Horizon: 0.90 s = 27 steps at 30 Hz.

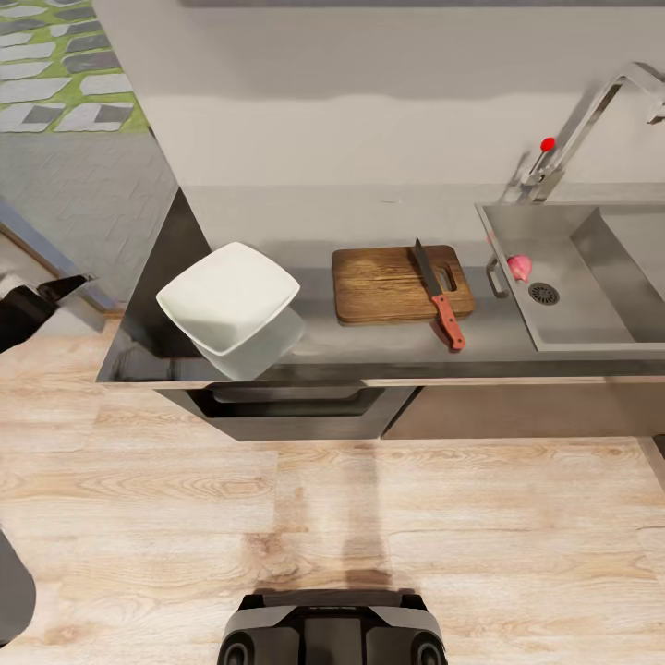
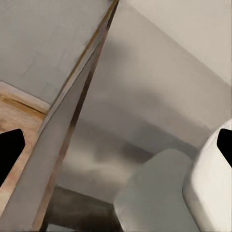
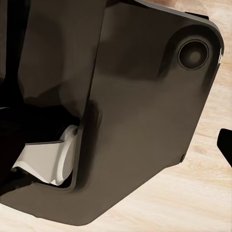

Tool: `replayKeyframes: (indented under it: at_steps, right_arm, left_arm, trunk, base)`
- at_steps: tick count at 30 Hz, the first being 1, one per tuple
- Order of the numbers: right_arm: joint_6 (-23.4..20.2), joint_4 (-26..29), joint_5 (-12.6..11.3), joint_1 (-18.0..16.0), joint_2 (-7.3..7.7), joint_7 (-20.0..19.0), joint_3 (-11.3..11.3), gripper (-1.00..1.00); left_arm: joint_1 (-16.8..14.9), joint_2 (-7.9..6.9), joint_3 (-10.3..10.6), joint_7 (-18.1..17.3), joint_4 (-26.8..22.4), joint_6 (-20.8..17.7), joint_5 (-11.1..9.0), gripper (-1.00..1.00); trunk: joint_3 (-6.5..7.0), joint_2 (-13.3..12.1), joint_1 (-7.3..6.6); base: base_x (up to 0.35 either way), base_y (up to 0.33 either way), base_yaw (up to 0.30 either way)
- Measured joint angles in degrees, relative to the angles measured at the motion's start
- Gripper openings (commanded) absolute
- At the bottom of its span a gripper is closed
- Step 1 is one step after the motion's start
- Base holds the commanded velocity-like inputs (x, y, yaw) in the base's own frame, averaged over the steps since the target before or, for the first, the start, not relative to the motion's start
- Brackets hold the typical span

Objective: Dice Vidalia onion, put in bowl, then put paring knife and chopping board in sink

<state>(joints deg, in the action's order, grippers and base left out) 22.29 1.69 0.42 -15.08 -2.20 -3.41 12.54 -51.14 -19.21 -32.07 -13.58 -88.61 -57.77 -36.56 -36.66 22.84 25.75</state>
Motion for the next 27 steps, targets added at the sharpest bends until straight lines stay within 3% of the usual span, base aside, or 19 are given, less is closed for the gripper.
replayKeyframes:
  at_steps: [5,7,9,11,12,14,16,17,21,22,25,27]
  right_arm:
    - [0.0,0.03,0.03,0.0,0.03,0.0,-0.01,1.0]
    - [0.0,0.04,0.02,0.0,0.05,0.0,-0.03,1.0]
    - [0.0,0.03,0.01,0.0,0.06,0.0,-0.02,1.0]
    - [0.0,-0.01,0.03,0.0,0.08,0.0,-0.05,1.0]
    - [0.0,0.0,0.02,0.0,0.06,0.0,-0.05,1.0]
    - [0.0,0.02,0.06,0.0,0.07,0.0,-0.07,1.0]
    - [0.0,0.03,0.06,0.0,0.07,0.0,-0.07,1.0]
    - [0.0,0.04,0.07,0.0,0.08,0.0,-0.07,1.0]
    - [0.0,0.06,0.07,0.0,0.08,0.0,-0.07,1.0]
    - [0.0,0.12,0.08,0.0,0.09,0.0,-0.06,1.0]
    - [0.0,0.22,0.07,0.0,0.14,0.0,-0.06,1.0]
    - [0.05,0.34,0.08,0.0,0.16,0.0,-0.1,1.0]
  left_arm:
    - [1.89,-0.26,-2.82,-0.2,0.77,0.32,0.78,1.0]
    - [3.04,-0.22,-3.32,-0.25,1.41,0.5,3.17,1.0]
    - [3.89,0.22,-4.0,-0.34,2.1,0.65,9.11,1.0]
    - [4.18,0.93,-6.11,-0.48,3.26,0.73,15.87,1.0]
    - [4.25,1.11,-6.76,-0.52,3.67,0.76,17.51,1.0]
    - [4.55,1.83,-9.63,-1.19,7.5,3.87,27.56,1.0]
    - [4.6,1.96,-10.17,-1.47,9.52,6.59,30.21,1.0]
    - [4.67,2.02,-10.51,-1.61,11.65,9.67,32.23,1.0]
    - [4.98,2.11,-12.67,-2.66,19.69,19.54,36.68,1.0]
    - [5.2,2.13,-14.26,-3.69,23.93,23.93,39.06,1.0]
    - [5.51,2.18,-15.62,-5.34,31.2,30.32,43.0,1.0]
    - [5.75,2.14,-16.2,-6.31,40.41,38.29,47.71,1.0]
  trunk:
    - [0.0,0.0,0.0]
    - [0.0,0.0,0.0]
    - [0.0,0.0,0.0]
    - [0.0,0.0,0.0]
    - [0.0,0.0,0.0]
    - [0.0,-0.01,0.01]
    - [0.0,0.0,0.0]
    - [0.0,-0.01,0.01]
    - [0.0,-0.01,0.0]
    - [0.0,-0.01,0.0]
    - [0.0,-0.01,0.01]
    - [0.0,-0.01,0.01]
  base:
    - [0.0,0.0,0.0]
    - [0.0,0.0,0.0]
    - [0.0,0.0,0.0]
    - [0.0,0.0,0.0]
    - [0.0,0.0,0.0]
    - [0.0,0.0,0.0]
    - [0.0,0.0,0.0]
    - [0.0,0.0,0.0]
    - [0.0,0.0,0.0]
    - [0.0,0.0,0.0]
    - [0.0,0.0,0.0]
    - [0.0,0.0,0.0]
